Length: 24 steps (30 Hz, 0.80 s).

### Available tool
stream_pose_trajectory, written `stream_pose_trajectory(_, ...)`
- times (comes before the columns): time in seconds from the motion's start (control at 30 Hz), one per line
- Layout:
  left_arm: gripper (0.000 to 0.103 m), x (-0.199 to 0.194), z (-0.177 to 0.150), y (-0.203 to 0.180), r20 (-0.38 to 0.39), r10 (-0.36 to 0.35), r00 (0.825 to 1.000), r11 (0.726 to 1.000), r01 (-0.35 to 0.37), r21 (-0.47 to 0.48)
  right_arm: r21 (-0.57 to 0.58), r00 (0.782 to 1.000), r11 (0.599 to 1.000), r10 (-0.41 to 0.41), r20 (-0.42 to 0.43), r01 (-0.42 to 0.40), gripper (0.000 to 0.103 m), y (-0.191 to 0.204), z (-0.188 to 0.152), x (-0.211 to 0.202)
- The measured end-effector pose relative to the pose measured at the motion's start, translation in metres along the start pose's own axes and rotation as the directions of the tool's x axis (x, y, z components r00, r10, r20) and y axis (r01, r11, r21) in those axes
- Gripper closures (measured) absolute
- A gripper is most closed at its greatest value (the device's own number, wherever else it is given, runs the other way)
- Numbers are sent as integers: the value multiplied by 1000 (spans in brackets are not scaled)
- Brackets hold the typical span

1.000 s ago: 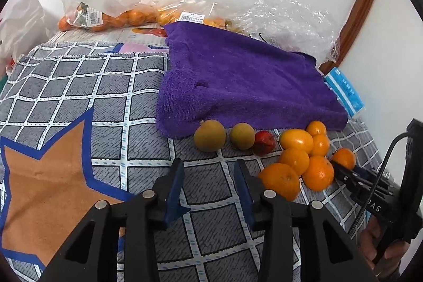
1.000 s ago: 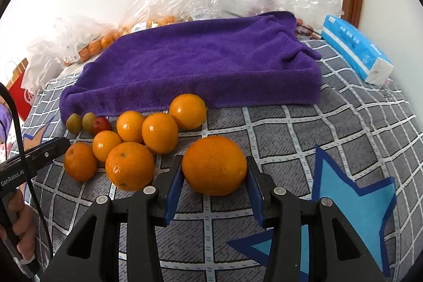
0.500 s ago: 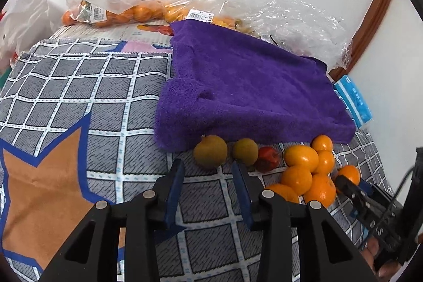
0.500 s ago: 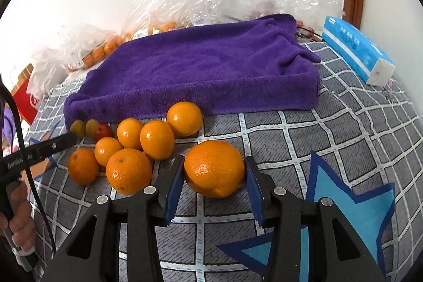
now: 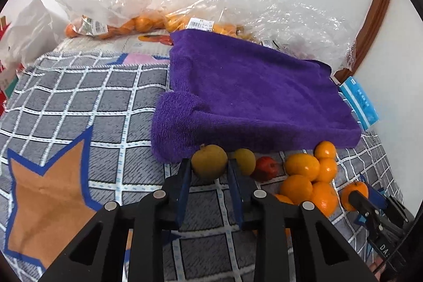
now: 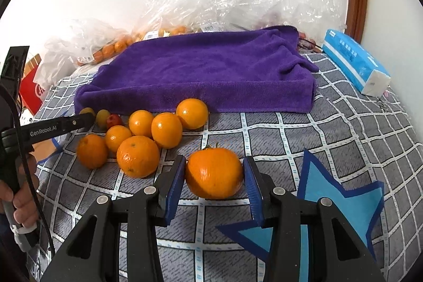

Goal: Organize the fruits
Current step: 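Close the right gripper on the large orange while the left gripper grasps the olive-green fruit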

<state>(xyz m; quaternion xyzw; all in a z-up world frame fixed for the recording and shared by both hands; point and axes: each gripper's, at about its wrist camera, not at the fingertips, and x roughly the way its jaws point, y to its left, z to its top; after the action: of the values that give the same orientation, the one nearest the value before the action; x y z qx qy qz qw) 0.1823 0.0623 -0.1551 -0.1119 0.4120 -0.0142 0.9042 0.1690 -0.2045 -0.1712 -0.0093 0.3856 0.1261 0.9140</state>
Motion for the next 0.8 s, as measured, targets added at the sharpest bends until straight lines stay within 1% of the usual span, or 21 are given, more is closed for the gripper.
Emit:
stream_pose_trajectory(0.07,77,-7,-2,-3,5,4,1000,1000,-4,12,-2,1000,1000,-1,8,1,62,0,1,-4)
stream_pose_trajectory(0.17,77,-16,-2,-8,11,-5,1000,1000,5,25,7,1000,1000,-1,22,1,70,0,7,-10)
stream_pose_trajectory(0.23,77,-18,-3,-10,17,-10,1000,1000,9,28,-2,1000,1000,2,18,-2,71,0,9,-9)
stream_pose_trajectory(0.3,77,-20,-4,-9,14,-6,1000,1000,6,25,-21,1000,1000,-18,-5,18,71,3,8,-3)
stream_pose_trajectory(0.33,77,-21,-5,-8,13,-10,1000,1000,10,20,-23,1000,1000,-15,-11,15,71,3,7,-2)
stream_pose_trajectory(0.43,77,-23,-8,0,4,-25,1000,1000,25,-9,-28,1000,1000,-3,-18,3,68,3,3,2)
stream_pose_trajectory(0.5,77,-22,-8,3,-5,-35,999,999,34,-24,-31,1000,1000,-8,-17,8,62,3,3,4)
stream_pose_trajectory(0.57,77,-23,-8,5,-7,-40,999,999,40,-33,-29,999,1000,3,-34,-4,55,3,2,7)
stream_pose_trajectory(0.7,77,-27,-8,3,4,-35,999,999,35,-24,-31,997,999,34,-64,-36,54,6,-2,9)
stream_pose_trajectory(0.8,76,-29,-8,3,7,-44,999,999,44,-29,-49,996,999,19,-85,-23,54,10,-7,8)
